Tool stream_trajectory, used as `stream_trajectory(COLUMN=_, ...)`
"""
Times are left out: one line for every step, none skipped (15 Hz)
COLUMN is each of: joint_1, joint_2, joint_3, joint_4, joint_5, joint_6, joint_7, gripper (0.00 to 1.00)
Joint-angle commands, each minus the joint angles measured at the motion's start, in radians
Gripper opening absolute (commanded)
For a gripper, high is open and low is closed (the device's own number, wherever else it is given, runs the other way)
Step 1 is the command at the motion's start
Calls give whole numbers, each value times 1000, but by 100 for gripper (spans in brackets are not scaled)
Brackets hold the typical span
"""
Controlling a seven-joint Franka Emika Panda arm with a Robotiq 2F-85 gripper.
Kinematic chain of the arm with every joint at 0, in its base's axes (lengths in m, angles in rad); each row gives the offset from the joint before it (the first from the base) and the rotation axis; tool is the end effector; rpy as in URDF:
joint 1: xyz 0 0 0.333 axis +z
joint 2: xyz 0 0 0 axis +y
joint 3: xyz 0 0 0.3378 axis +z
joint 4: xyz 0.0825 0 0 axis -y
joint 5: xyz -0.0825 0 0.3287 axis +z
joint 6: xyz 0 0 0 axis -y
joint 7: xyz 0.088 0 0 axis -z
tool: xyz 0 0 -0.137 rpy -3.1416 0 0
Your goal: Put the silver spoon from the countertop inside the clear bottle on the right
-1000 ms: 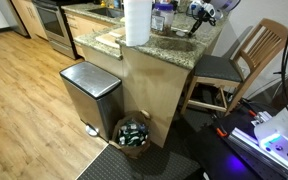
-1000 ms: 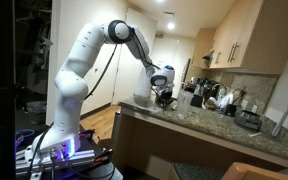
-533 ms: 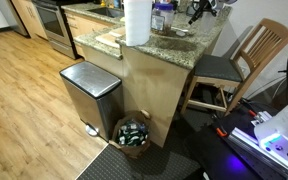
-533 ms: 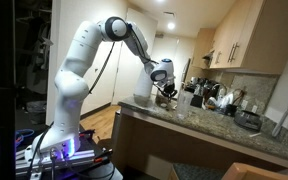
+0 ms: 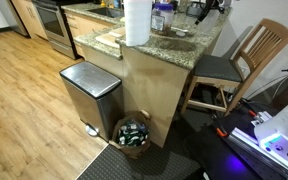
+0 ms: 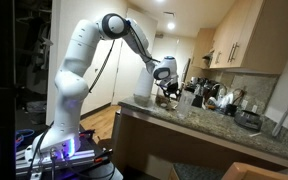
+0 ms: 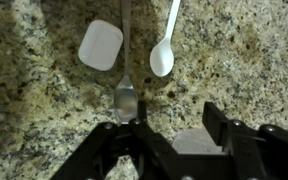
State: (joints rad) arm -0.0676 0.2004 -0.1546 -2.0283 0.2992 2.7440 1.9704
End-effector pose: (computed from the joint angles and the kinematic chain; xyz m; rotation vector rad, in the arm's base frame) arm 0.5862 -0.1358 0.4367 -0.9205 2.4657 -0.2857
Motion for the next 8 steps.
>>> stream_trajectory(joint_1=-26, joint_2=5, joint_3=27, joint_4=-1, joint_5=59, joint_6=-63, joint_7=-58, gripper=88)
stream_trajectory(joint_1=-29, joint_2=5, joint_3=34, joint_4=0, joint_5=80, joint_6=-85, joint_7=-77, gripper=95)
stream_trajectory(joint_1=-31, joint_2=5, joint_3=38, joint_4=1, joint_5=100, joint_6=-110, joint_7=-93, gripper=100)
stream_trajectory(joint_1=-35, joint_2=6, joint_3=40, joint_4=8, joint_5=120, joint_6=-141, joint_7=-110, gripper=100)
stream_trajectory(joint_1=-31, joint_2=7, joint_3=34, joint_4=12, joint_5=114, joint_6=-167, joint_7=-107, gripper=100)
stream_trajectory(joint_1=-27, joint_2=9, joint_3=26, joint_4=15, joint_5=100, joint_6=-188, joint_7=-101, gripper=100)
stream_trajectory(joint_1=-23, joint_2=11, joint_3=16, joint_4=17, joint_5=76, joint_6=-203, joint_7=-81, gripper=100)
stream_trajectory(joint_1=-13, joint_2=9, joint_3=21, joint_4=5, joint_5=84, joint_6=-158, joint_7=-74, gripper=100)
